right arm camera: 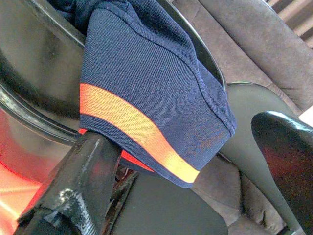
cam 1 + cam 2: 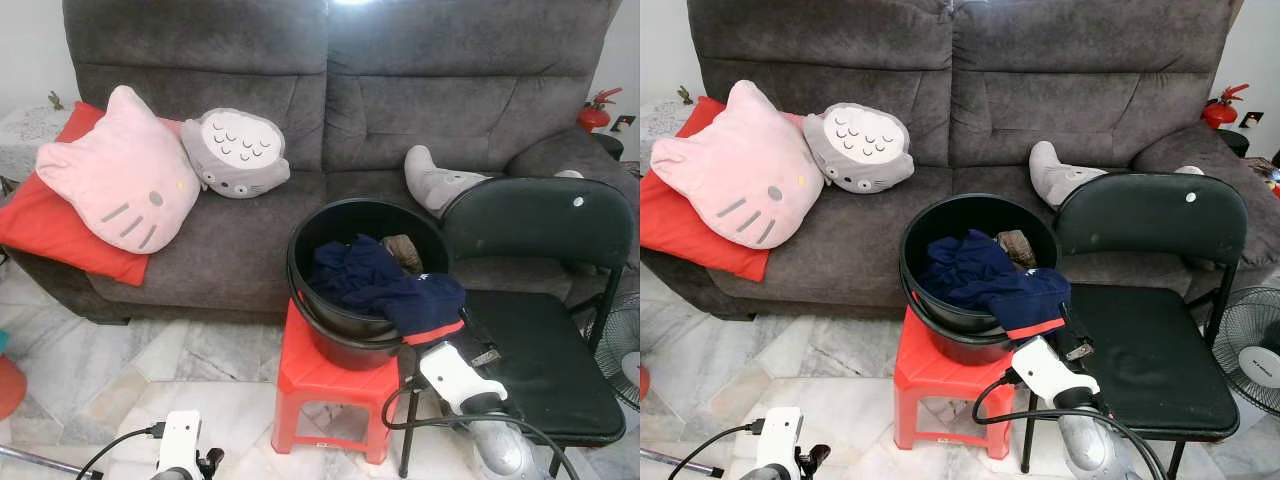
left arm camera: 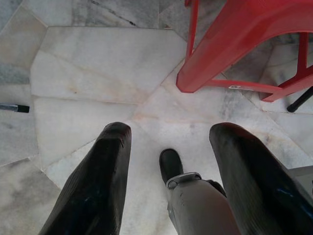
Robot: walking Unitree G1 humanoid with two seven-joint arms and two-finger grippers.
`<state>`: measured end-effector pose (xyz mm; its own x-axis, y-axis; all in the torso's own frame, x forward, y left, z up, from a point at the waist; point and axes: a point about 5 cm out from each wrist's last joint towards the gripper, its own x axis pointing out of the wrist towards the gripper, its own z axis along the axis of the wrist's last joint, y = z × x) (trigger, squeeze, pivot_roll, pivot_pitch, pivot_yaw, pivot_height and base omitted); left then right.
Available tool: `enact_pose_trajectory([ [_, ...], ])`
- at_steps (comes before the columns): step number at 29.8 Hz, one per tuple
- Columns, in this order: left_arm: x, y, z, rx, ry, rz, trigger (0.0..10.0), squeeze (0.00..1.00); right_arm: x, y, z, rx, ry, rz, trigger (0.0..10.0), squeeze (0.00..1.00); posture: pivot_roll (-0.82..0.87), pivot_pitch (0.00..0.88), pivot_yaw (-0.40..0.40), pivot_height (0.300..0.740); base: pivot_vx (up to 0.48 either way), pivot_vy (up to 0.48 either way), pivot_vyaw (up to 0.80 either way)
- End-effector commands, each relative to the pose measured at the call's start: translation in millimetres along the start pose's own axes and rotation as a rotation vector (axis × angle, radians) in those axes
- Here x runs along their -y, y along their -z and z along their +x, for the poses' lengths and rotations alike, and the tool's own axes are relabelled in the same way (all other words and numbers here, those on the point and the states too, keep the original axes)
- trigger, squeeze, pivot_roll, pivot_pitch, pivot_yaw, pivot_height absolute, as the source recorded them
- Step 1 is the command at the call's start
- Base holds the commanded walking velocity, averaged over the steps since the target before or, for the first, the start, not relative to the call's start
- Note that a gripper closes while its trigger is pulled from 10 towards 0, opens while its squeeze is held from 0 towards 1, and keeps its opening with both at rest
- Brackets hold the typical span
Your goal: Hang hanger
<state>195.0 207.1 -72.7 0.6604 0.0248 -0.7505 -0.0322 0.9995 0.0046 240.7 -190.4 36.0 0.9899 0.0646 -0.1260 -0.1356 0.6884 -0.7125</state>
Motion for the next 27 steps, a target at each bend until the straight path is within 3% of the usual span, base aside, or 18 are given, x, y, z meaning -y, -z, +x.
enact_pose_trajectory([
  [1, 0.1, 3.8, -0.7, -0.013, -0.005, 0.002, 10.0, 0.0, -1.0, -0.3, 1.2, 0.007, -0.011, -0.02, 4.7, 0.0, -0.06, 0.0, -0.009, 0.74, 0.0, 0.0, 0.0],
  [2, 0.3, 3.8, -0.7, -0.012, -0.005, 0.003, 10.0, 0.0, -1.3, -0.6, 1.4, 0.01, -0.013, -0.026, 0.0, 0.0, -0.06, 0.0, -0.009, 0.74, 0.0, 0.0, 0.0],
  [21, 0.7, 3.9, -0.7, -0.011, -0.01, 0.003, 10.0, 0.0, -3.4, -9.6, 4.7, 0.063, -0.034, -0.095, 0.0, 0.0, -0.05, 0.0, -0.008, 0.74, 0.0, 0.0, 0.0],
  [27, 0.3, 7.1, -1.3, -0.025, -0.014, 0.003, 10.0, 0.0, 2.5, -10.5, 7.7, 0.066, -0.012, -0.106, 0.0, 0.0, -0.05, 0.0, -0.007, 0.74, 0.0, 0.0, 0.0],
])
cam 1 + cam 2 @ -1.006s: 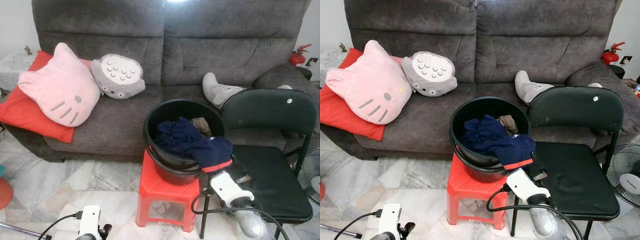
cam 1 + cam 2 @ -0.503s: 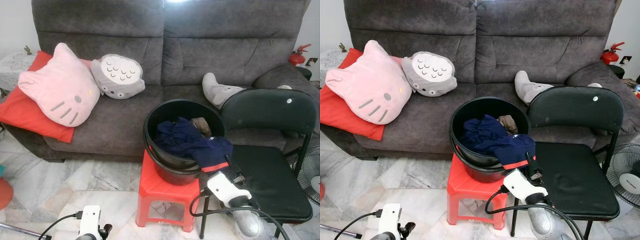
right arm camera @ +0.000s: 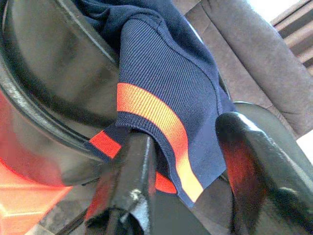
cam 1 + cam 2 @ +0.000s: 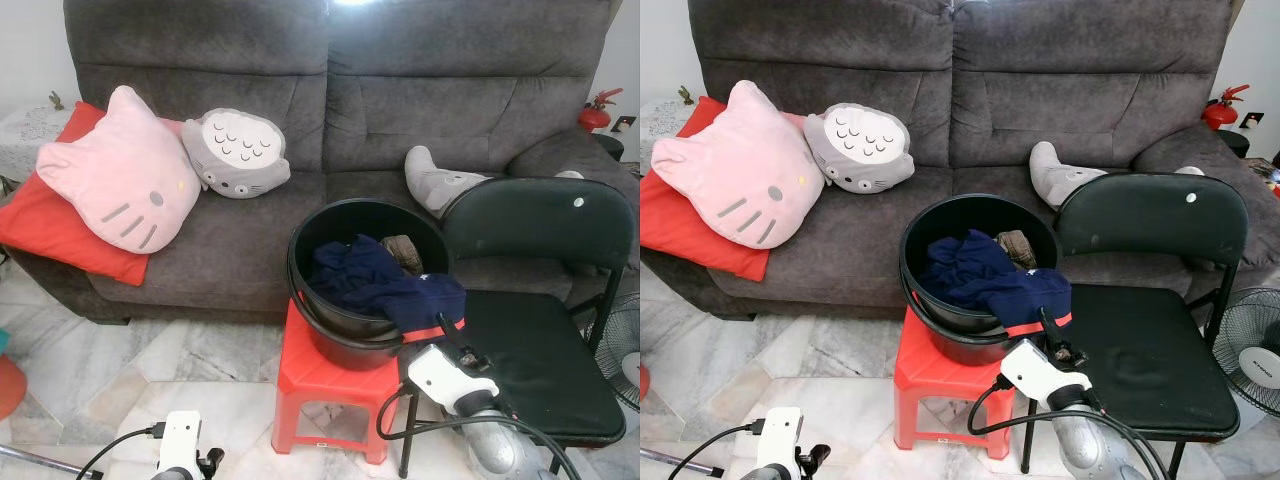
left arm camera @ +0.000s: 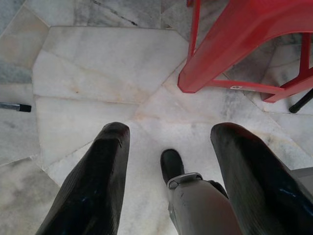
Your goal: Hang hanger
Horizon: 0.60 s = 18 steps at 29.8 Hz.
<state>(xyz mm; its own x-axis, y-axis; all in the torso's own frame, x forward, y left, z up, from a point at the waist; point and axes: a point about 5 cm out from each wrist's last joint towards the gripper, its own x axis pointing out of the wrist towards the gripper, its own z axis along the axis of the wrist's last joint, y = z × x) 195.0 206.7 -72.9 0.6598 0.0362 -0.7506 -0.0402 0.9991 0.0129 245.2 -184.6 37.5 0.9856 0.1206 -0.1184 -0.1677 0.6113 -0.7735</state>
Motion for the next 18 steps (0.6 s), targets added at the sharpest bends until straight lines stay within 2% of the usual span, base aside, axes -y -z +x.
enact_pose_trajectory([
  [1, -0.2, 7.3, -1.5, -0.026, -0.003, 0.004, 10.0, 0.0, 6.3, -4.2, 3.3, 0.017, 0.024, -0.009, 0.0, 0.0, -0.05, 0.0, -0.008, 0.74, 0.0, 0.0, 0.0],
  [10, -1.5, 8.4, -1.9, -0.031, -0.007, 0.003, 10.0, 0.0, 23.9, -8.6, 8.7, 0.038, 0.085, -0.007, 0.0, 0.0, -0.05, 0.0, -0.007, 0.74, 0.0, 0.0, 0.0],
  [13, -1.8, 9.3, -2.1, -0.035, -0.009, 0.003, 10.0, 0.0, 44.5, -15.1, 16.2, 0.061, 0.15, 0.008, 0.0, 0.0, -0.05, 0.0, -0.007, 0.74, 0.0, 0.0, 0.0],
  [17, -1.9, 9.6, -2.2, -0.037, -0.01, 0.002, 10.0, 0.0, 54.8, -19.9, 20.0, 0.084, 0.176, 0.011, 0.0, 0.0, -0.05, 0.0, -0.007, 0.74, 0.0, 0.0, 0.0],
  [18, -2.0, 9.8, -2.2, -0.037, -0.011, 0.002, 10.0, 0.0, 63.4, -23.9, 22.9, 0.1, 0.199, 0.013, 0.0, 0.0, -0.05, 0.0, -0.007, 0.74, 0.0, 0.0, 0.0],
])
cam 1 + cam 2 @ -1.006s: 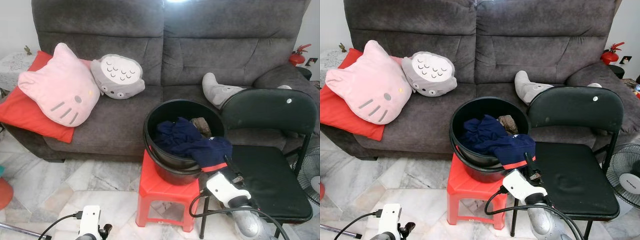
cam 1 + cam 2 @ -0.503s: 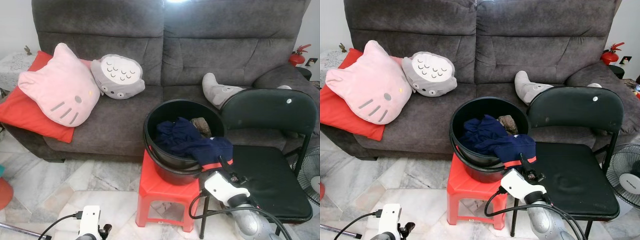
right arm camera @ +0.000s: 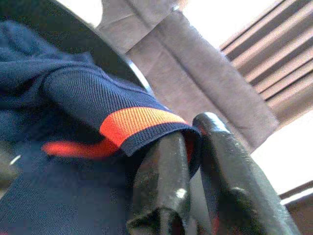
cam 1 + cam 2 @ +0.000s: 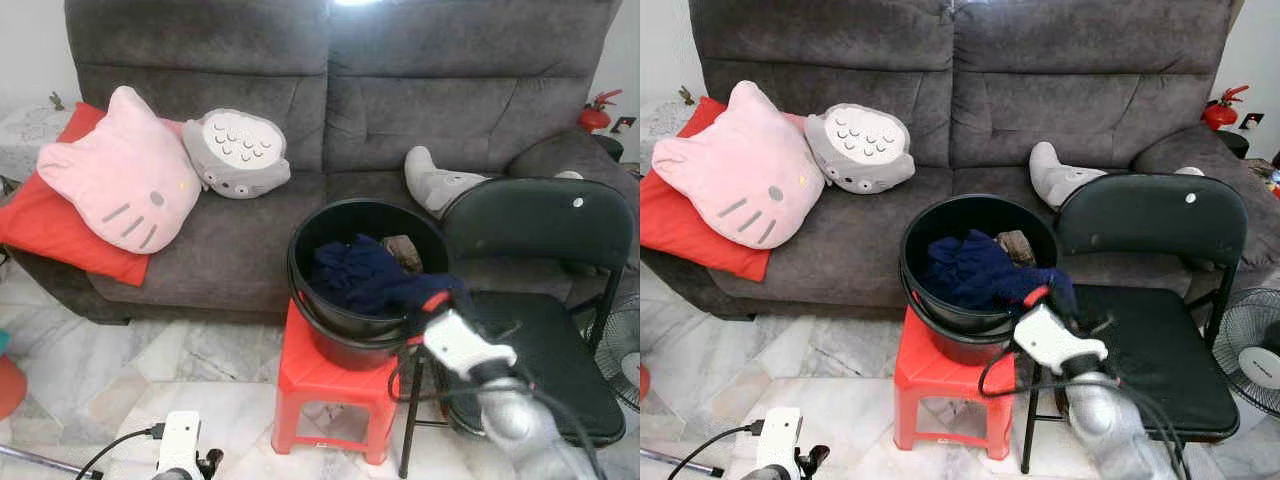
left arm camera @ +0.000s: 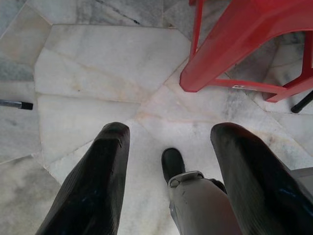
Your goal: Hang hanger
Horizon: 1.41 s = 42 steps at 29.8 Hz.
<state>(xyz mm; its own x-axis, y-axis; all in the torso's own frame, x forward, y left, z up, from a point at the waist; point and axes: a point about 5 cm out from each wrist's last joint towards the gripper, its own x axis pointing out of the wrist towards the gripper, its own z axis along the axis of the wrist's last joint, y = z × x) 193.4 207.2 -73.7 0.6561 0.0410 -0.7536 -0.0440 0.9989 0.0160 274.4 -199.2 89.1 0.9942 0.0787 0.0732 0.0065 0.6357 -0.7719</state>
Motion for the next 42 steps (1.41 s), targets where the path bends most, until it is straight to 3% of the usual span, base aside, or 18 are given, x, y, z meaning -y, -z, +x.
enact_pose_trajectory([
  [1, -1.7, 8.0, -1.8, -0.033, -0.006, 0.002, 10.0, 0.0, 15.4, -6.6, 7.7, 0.023, 0.041, 0.007, 0.0, 0.0, -0.05, 0.0, -0.007, 0.74, 0.0, 0.0, 0.0],
  [3, -2.2, 8.3, -1.8, -0.034, -0.008, 0.002, 10.0, 0.0, 30.3, -13.8, 16.5, 0.051, 0.077, 0.025, 0.0, 0.0, -0.05, 0.0, -0.006, 0.74, 0.0, 0.0, 0.0],
  [8, -2.5, 8.3, -1.9, -0.036, -0.01, 0.002, 10.0, 0.0, 43.3, -28.0, 29.9, 0.117, 0.076, 0.027, 0.0, 0.0, -0.05, 0.0, -0.004, 0.74, 0.0, 0.0, 0.0],
  [16, -4.6, 8.8, -2.2, -0.038, -0.014, 0.001, 10.0, 0.0, 43.3, -59.4, 47.3, 0.267, -0.059, 0.034, 0.0, 0.0, -0.05, 0.0, -0.002, 0.74, 0.0, 0.0, 0.0],
  [22, -5.6, 7.9, -2.4, -0.031, -0.014, 0.003, 10.0, 0.0, 28.2, -67.7, 45.1, 0.33, -0.254, 0.022, 0.0, 0.0, -0.05, 0.0, 0.0, 0.74, 0.0, 0.0, 0.0],
  [29, -4.4, 6.9, -2.1, -0.025, -0.01, 0.005, 10.0, 0.0, 16.1, -65.8, 34.9, 0.339, -0.397, 0.066, 0.0, 0.0, -0.05, 0.0, 0.001, 0.74, 0.0, 0.0, 0.0],
  [37, -3.6, 6.4, -1.7, -0.025, -0.009, 0.006, 10.0, 0.0, 14.2, -65.3, 31.5, 0.321, -0.41, 0.081, 0.0, 0.0, -0.05, 0.0, 0.002, 0.74, 0.0, 0.0, 0.0],
  [42, -3.0, 4.6, -1.2, -0.02, -0.009, 0.007, 10.0, 0.0, 23.9, -75.5, 33.2, 0.313, -0.324, 0.164, 0.0, 0.0, -0.05, 0.0, 0.003, 0.74, 0.0, 0.0, 0.0],
])
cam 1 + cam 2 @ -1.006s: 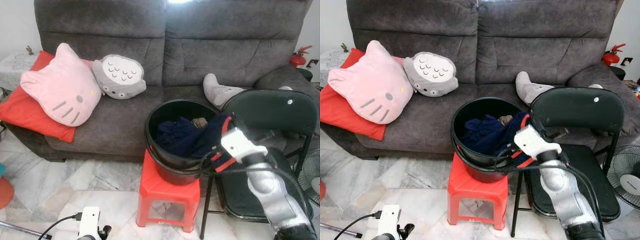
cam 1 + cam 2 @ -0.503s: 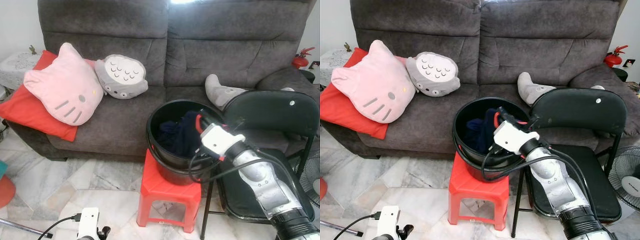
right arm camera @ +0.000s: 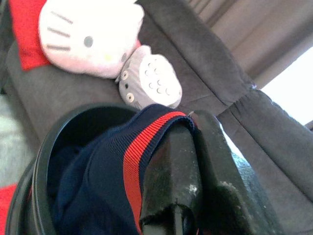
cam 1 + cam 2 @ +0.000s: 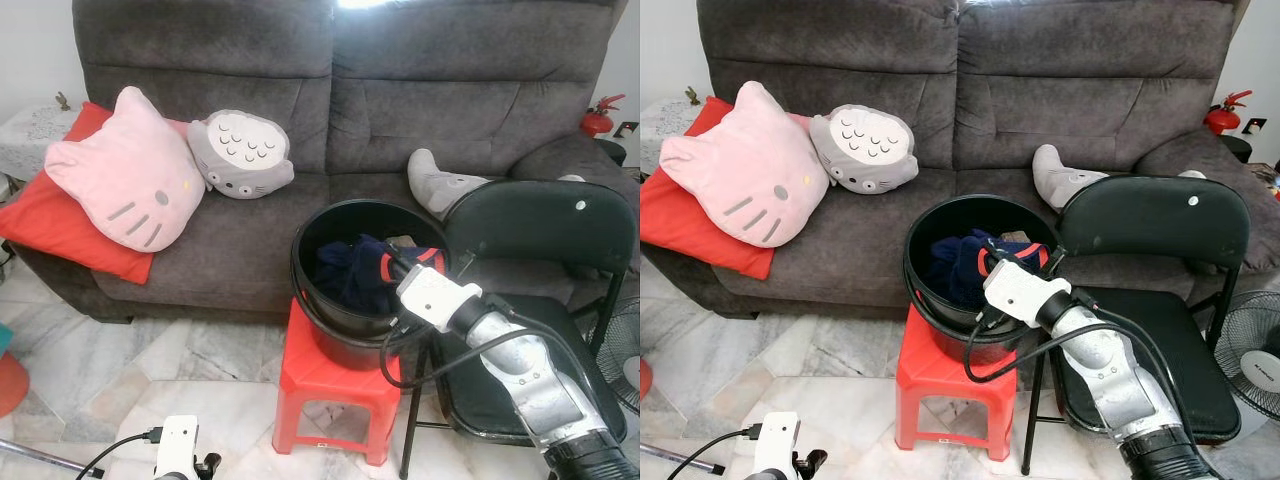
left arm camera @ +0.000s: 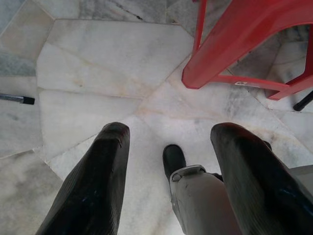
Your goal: Hang hanger
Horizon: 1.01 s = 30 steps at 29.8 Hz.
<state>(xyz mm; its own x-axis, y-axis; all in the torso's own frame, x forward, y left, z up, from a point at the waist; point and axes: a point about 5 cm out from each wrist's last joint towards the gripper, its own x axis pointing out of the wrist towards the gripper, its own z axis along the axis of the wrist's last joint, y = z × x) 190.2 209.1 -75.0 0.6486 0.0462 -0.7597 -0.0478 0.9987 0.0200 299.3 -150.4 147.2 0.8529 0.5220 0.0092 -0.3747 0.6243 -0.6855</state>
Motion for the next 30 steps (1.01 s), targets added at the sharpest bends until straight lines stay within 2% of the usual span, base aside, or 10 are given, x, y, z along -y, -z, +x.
enact_pose_trajectory([
  [1, -0.9, 1.3, -0.2, -0.011, -0.002, 0.008, 10.0, 0.0, 8.7, -9.3, -1.0, 0.032, 0.037, 0.005, 0.0, 0.0, -0.05, 0.0, 0.003, 0.74, 0.0, 0.0, 0.0],
  [8, 0.4, 1.2, 0.0, -0.011, 0.0, 0.009, 10.0, 0.0, 3.5, -21.2, 3.3, 0.082, -0.004, 0.052, 0.0, 0.0, -0.05, 0.0, 0.0, 0.74, 0.0, 0.0, 0.0],
  [15, 3.6, 4.0, -0.1, -0.021, 0.003, 0.011, 10.0, 0.0, -19.2, -12.2, -8.3, -0.007, -0.239, 0.075, 0.2, 0.0, -0.06, 0.0, -0.001, 0.74, 0.0, 0.0, 0.0],
  [16, 3.7, 4.6, -0.2, -0.023, 0.004, 0.012, 10.0, 0.0, -22.1, -10.3, -10.0, -0.022, -0.255, 0.076, 2.8, 0.0, -0.06, 0.0, -0.001, 0.74, 0.0, 0.0, 0.0],
  [17, 3.7, 4.6, -0.2, -0.023, 0.004, 0.012, 10.0, 0.0, -22.1, -10.3, -10.0, -0.022, -0.255, 0.076, 2.8, 0.0, -0.06, 0.0, -0.001, 0.74, 0.0, 0.0, 0.0],
  [18, 3.9, 5.6, -0.4, -0.025, 0.004, 0.012, 10.0, 0.0, -25.0, -8.5, -11.1, -0.04, -0.265, 0.093, 6.6, 0.0, -0.06, 0.0, 0.0, 0.74, 0.0, 0.0, 0.0],
  [20, 4.0, 5.9, -0.5, -0.026, 0.004, 0.012, 10.0, 0.0, -25.9, -7.9, -11.5, -0.047, -0.268, 0.104, 6.6, 0.0, -0.06, 0.0, 0.0, 0.74, 0.0, 0.0, 0.0],
  [21, 4.0, 6.3, -0.6, -0.028, 0.004, 0.012, 10.0, 0.0, -25.7, -7.8, -12.1, -0.062, -0.276, 0.113, 10.0, 0.0, -0.06, 0.0, 0.0, 0.74, 0.0, 0.0, 0.0],
  [25, 3.7, 7.3, -0.8, -0.033, 0.001, 0.014, 10.0, 0.0, -22.8, -8.2, -14.3, -0.079, -0.28, 0.134, 10.0, 0.0, -0.06, 0.0, -0.001, 0.74, 0.0, 0.0, 0.0],
  [30, 2.0, 9.4, -1.5, -0.039, -0.003, 0.013, 10.0, 0.0, -11.9, -35.0, -17.4, 0.054, -0.217, 0.34, 10.0, 0.0, -0.06, 0.0, -0.003, 0.74, 0.0, 0.0, 0.0],
])
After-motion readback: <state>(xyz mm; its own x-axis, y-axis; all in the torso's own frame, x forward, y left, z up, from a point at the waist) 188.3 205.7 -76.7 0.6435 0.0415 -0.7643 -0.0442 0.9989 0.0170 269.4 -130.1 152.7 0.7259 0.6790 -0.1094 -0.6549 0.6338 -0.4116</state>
